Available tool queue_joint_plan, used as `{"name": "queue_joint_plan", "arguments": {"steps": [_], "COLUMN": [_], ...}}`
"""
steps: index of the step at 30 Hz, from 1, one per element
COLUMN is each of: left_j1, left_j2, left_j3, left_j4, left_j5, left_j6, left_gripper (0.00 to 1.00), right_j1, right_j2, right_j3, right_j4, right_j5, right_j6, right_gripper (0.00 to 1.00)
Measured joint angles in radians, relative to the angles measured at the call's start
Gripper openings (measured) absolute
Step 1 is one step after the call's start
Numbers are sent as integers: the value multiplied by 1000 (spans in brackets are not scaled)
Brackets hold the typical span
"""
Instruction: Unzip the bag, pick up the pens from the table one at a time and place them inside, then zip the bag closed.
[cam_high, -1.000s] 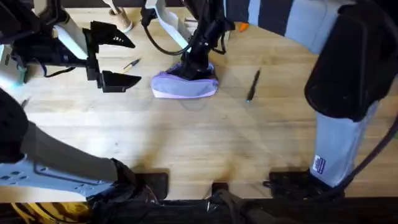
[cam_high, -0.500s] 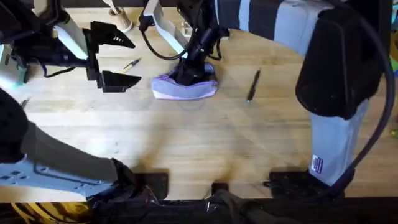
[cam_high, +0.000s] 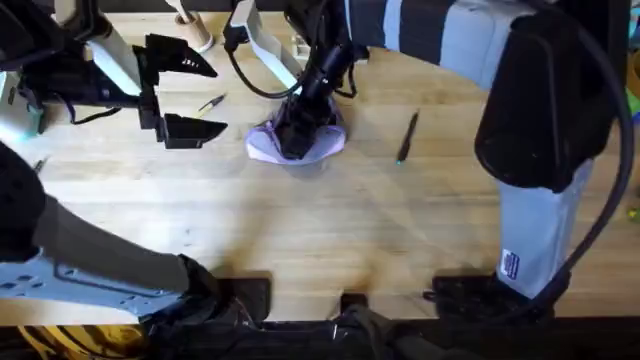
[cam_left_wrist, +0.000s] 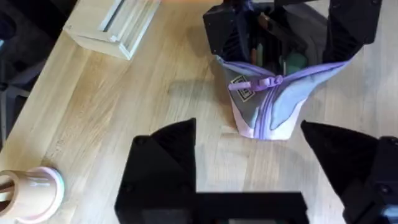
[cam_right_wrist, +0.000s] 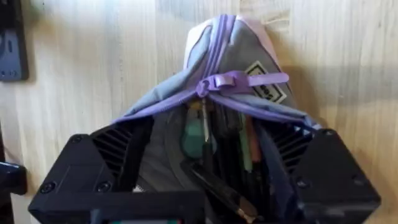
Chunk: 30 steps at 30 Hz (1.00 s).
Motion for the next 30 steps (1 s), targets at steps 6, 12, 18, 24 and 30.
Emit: {"name": "queue_joint_plan", "arguments": {"steps": [6, 12, 18, 24, 30], "left_j1": [0, 0, 0, 0, 0], "left_j2": [0, 0, 0, 0, 0], "left_j3": [0, 0, 0, 0, 0], "left_j4": [-1, -1, -1, -1, -1], "left_j5": [0, 0, 0, 0, 0], "left_j6": [0, 0, 0, 0, 0], "left_gripper": [993, 993, 993, 993, 993], "right_j1": [0, 0, 10, 24, 21], "right_j2": [0, 0, -6, -51, -153], "right_j3": [0, 0, 5, 5, 5], "right_j4": [0, -5, -25, -55, -84], "right_j5": [0, 2, 51, 151, 203], "right_j6": [0, 0, -4, 0, 0], "right_gripper": [994, 994, 994, 994, 994]}}
